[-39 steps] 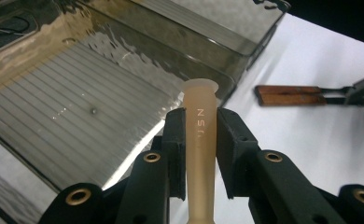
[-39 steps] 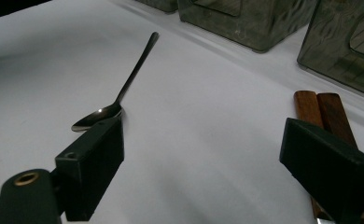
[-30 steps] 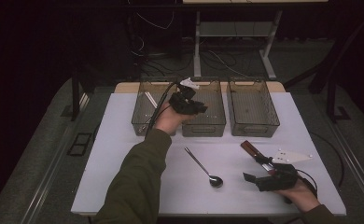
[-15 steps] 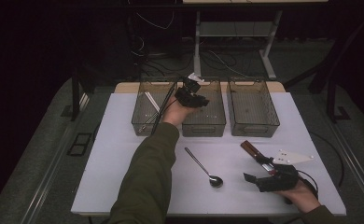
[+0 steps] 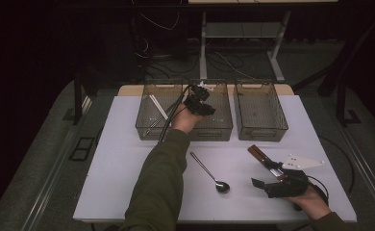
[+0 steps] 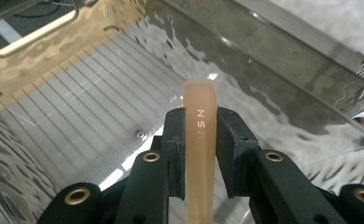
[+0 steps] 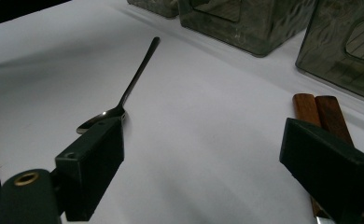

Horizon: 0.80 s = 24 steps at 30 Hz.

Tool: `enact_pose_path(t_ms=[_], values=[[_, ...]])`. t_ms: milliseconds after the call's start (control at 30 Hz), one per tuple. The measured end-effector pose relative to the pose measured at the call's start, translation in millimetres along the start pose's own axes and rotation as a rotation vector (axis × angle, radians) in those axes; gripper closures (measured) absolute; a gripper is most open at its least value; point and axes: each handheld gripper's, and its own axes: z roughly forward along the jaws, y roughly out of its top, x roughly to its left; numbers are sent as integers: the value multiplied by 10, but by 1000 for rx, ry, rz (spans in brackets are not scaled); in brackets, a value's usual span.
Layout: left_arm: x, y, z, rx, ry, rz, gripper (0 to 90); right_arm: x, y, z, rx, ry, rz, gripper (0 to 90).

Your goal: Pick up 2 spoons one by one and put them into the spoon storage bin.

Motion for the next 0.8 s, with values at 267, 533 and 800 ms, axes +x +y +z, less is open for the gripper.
enact_pose_path(t_ms=[267, 533, 800], values=[[0, -8, -24, -12, -8, -9, 598, 1, 2, -1, 2, -1, -1, 138], [-10, -16, -156, -56, -35, 6, 450, -3, 2, 0, 2, 2, -3, 138], [-108, -113, -373, -118, -62, 47, 378, -1, 2, 8, 5, 0, -1, 138]])
